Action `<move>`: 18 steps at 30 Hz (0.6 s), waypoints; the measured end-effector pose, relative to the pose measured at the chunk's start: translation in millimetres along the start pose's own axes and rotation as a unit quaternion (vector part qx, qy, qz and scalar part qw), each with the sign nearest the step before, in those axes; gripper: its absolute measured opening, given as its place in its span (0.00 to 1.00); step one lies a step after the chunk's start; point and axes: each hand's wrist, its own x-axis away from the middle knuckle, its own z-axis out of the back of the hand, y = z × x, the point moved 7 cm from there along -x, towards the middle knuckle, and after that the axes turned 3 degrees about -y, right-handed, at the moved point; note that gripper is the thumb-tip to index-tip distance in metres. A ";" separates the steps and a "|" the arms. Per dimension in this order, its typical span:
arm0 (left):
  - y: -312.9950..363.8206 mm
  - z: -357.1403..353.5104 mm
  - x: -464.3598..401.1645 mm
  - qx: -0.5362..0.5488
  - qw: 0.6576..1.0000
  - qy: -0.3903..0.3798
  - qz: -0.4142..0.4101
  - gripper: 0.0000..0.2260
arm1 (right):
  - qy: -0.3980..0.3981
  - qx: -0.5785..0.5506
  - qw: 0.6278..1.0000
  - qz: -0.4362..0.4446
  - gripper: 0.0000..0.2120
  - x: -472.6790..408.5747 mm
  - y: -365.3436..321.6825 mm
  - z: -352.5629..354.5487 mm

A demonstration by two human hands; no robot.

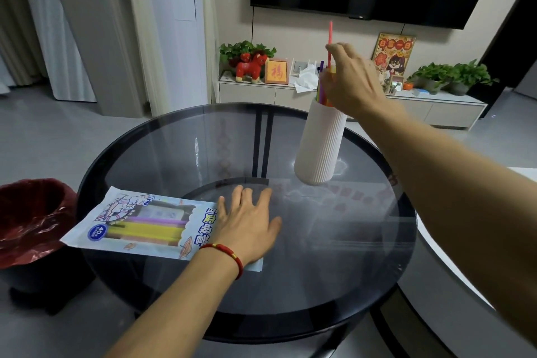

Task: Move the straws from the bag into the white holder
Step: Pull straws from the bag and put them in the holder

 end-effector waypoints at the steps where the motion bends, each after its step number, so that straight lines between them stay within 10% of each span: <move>1: -0.3 -0.1 0.8 0.001 1.000 0.000 -0.001 0.27 | 0.009 -0.010 1.000 -0.001 0.29 0.0 0.5 1.9; 6: -0.8 -2.9 4.3 -0.006 1.000 -0.008 0.000 0.27 | -0.019 -0.011 1.000 0.021 0.37 -22.0 -2.9 13.5; 12: 1.1 1.0 1.3 -0.003 1.000 0.003 -0.004 0.27 | -0.080 0.025 0.996 -0.008 0.20 -8.3 -5.1 -3.4; 18: -12.9 11.9 8.4 -0.033 0.999 -0.015 -0.012 0.39 | 0.078 -0.023 0.995 0.056 0.16 13.0 -20.1 34.3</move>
